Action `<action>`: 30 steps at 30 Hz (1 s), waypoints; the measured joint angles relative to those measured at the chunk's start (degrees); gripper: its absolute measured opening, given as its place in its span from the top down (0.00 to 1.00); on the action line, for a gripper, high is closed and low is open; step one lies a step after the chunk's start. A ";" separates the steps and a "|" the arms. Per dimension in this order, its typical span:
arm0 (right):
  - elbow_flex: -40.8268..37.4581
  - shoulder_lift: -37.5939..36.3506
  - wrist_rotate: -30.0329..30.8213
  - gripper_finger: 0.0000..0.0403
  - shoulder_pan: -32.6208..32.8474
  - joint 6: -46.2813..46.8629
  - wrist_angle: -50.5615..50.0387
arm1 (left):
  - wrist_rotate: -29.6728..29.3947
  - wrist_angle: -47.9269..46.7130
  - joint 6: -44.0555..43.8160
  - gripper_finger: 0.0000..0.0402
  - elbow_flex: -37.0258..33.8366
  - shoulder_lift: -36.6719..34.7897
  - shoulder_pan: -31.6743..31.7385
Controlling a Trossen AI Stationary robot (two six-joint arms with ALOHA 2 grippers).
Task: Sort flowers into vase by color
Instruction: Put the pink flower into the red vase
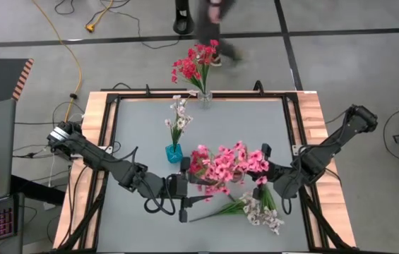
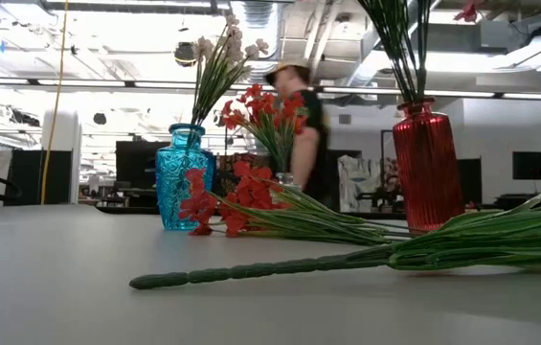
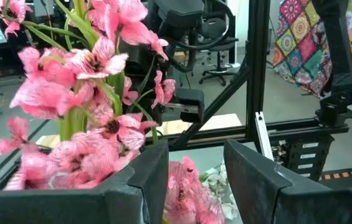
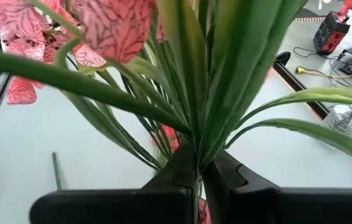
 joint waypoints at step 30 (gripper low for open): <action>0.02 -0.28 -6.75 0.85 -0.16 11.53 -14.11 | -1.39 -12.37 -0.32 0.64 0.00 -8.77 -0.25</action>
